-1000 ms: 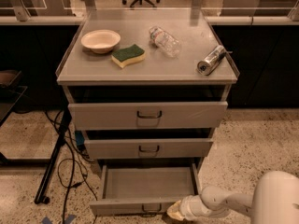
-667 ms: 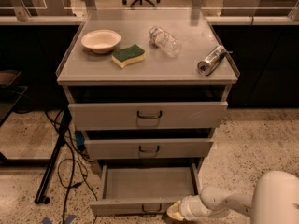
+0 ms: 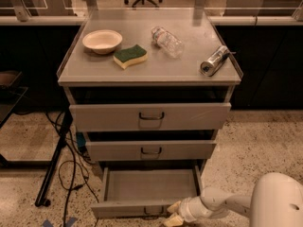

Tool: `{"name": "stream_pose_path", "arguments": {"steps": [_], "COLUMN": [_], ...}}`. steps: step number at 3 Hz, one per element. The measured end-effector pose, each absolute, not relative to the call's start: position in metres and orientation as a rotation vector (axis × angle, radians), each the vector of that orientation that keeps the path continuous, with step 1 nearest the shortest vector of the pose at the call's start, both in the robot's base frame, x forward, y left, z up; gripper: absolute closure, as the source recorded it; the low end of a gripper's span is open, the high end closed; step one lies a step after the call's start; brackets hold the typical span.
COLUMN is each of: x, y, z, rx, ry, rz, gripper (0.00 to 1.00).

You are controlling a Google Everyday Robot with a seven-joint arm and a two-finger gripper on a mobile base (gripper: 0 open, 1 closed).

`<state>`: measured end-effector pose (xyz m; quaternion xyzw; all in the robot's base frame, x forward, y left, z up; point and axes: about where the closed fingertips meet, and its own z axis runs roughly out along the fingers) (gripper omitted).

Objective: Close bottom drawer

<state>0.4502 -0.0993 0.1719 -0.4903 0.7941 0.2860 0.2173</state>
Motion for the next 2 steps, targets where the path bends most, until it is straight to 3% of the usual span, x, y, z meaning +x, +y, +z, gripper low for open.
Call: {"name": "stream_pose_path", "arguments": {"steps": [1, 2], "x": [0.465, 0.486], "y": [-0.093, -0.076], "z": [0.173, 0.175], "rx": [-1.38, -1.436], "ry": [2.166, 2.089], "rz": [0.805, 0.852], "gripper": [0.0, 0.19]}}
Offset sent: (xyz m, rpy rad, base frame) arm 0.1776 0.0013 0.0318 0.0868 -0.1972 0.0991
